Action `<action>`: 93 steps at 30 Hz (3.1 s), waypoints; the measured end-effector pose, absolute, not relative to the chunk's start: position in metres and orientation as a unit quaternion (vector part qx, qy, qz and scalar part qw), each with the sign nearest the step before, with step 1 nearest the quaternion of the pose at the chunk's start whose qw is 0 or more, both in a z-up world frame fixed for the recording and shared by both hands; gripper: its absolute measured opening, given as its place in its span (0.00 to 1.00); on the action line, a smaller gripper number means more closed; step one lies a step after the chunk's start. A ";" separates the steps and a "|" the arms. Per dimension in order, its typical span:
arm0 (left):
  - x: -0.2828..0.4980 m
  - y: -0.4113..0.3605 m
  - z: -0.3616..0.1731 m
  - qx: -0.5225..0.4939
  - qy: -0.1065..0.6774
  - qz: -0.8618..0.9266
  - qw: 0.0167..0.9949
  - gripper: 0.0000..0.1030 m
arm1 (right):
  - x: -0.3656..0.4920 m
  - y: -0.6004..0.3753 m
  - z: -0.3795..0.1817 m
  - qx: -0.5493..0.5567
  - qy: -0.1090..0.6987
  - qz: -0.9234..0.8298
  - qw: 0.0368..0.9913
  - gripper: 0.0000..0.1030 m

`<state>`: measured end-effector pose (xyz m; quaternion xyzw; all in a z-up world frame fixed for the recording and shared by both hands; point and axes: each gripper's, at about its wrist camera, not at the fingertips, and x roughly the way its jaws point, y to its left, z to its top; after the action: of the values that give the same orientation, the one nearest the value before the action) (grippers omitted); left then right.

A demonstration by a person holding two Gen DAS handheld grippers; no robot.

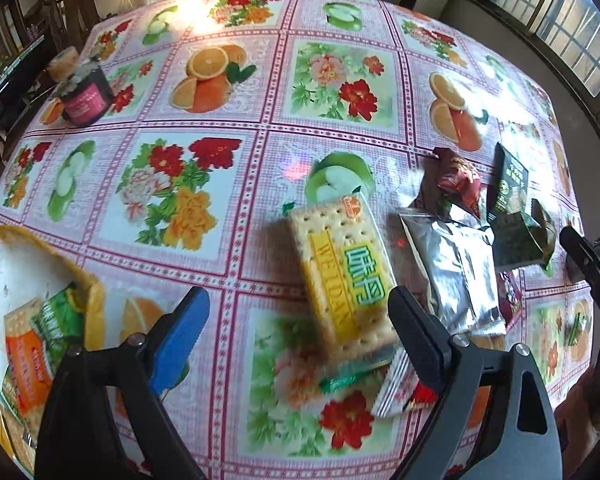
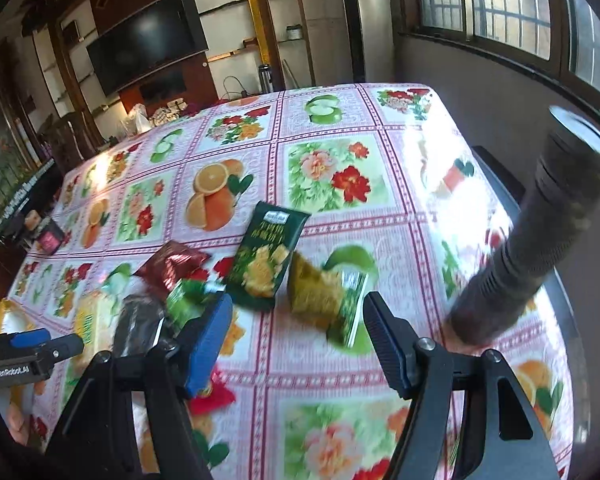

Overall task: Organize snacks
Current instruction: 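Grasp WEIDAN cracker pack with left tool while right tool grasps yellow snack bag, then carry both held snacks into the white tray and open both tools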

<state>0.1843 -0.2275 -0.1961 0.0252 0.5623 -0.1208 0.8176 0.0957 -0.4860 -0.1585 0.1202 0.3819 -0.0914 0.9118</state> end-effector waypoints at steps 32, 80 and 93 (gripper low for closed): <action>0.111 -0.186 -0.165 0.036 0.490 -0.149 0.858 0.46 | 0.037 -0.448 -0.153 0.146 0.363 0.009 0.920 0.41; -0.003 -0.078 -0.120 0.022 0.435 -0.107 0.894 0.47 | -0.039 -0.273 -0.136 0.099 0.372 0.194 0.902 0.43; -0.006 -0.075 -0.119 0.020 0.435 -0.109 0.894 0.47 | -0.042 -0.270 -0.136 0.097 0.373 0.195 0.902 0.44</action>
<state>-0.0059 -0.0747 -0.1187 0.0199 0.4350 -0.1087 0.8936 -0.0420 -0.2705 -0.1364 0.0968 0.3729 0.1945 0.9021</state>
